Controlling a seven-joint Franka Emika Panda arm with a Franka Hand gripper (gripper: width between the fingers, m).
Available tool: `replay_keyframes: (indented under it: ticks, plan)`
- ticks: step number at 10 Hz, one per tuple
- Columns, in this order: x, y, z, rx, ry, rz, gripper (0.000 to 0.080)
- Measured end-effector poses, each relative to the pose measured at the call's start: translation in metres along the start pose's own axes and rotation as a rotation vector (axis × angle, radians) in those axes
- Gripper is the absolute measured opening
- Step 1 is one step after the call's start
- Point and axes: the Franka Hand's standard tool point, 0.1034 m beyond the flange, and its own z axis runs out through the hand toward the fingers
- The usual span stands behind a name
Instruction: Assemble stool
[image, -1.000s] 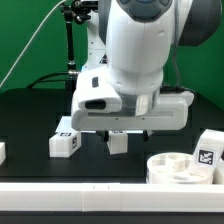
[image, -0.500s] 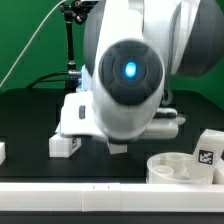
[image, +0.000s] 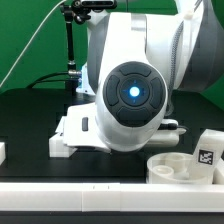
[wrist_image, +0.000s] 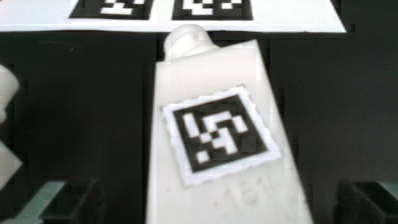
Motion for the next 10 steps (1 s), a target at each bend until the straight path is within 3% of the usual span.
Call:
replay_keyframes:
  ticks: [1,2,3,4,8,10]
  plan:
    - [0.000,0.000,0.001,0.000,0.001,0.000,0.0621]
    - [0.000,0.000,0.001,0.000,0.001,0.000,0.0450]
    - [0.000,0.000,0.000,0.000,0.001,-0.002,0.0450]
    - [0.000,0.000,0.000,0.000,0.002,-0.002,0.0324]
    - [-0.001,0.000,-0.004,0.001,0.008,-0.002,0.0325]
    - [-0.012,-0.006,-0.022,0.002,0.025,-0.036,0.0325]
